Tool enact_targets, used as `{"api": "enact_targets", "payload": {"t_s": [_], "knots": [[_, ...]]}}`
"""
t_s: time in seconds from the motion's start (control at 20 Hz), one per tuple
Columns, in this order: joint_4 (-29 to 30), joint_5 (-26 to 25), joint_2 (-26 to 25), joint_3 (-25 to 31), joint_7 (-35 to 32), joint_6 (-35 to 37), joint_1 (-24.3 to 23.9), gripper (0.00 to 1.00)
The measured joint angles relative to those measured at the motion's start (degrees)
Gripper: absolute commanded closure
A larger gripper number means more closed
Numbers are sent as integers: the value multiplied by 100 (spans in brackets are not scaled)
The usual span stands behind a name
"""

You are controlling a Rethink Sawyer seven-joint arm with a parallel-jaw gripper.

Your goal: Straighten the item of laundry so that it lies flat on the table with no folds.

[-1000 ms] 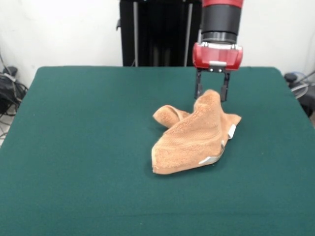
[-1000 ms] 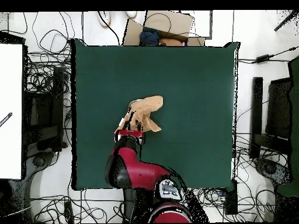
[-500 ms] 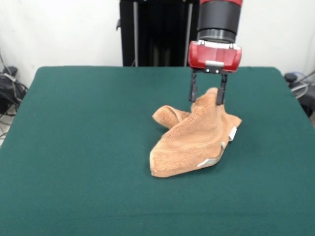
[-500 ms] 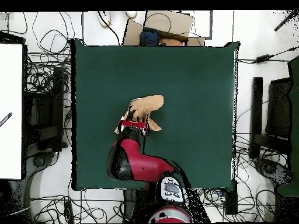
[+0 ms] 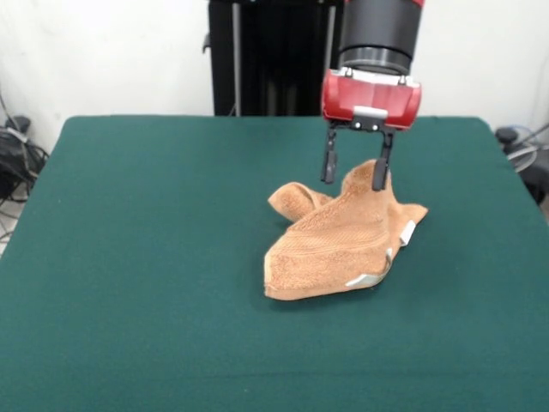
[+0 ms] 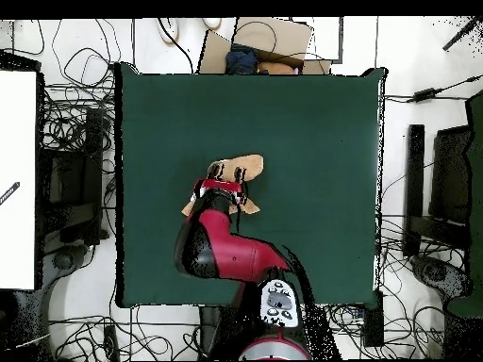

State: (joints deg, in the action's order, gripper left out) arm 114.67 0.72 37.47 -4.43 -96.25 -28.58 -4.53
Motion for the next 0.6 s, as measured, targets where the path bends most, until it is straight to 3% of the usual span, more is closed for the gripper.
{"api": "enact_targets", "payload": {"t_s": [0.05,0.1,0.6], "knots": [[-29,65,0,-12,0,40,10,0],[-41,226,0,-18,0,148,37,100],[-40,566,1,-17,0,377,142,100]]}}
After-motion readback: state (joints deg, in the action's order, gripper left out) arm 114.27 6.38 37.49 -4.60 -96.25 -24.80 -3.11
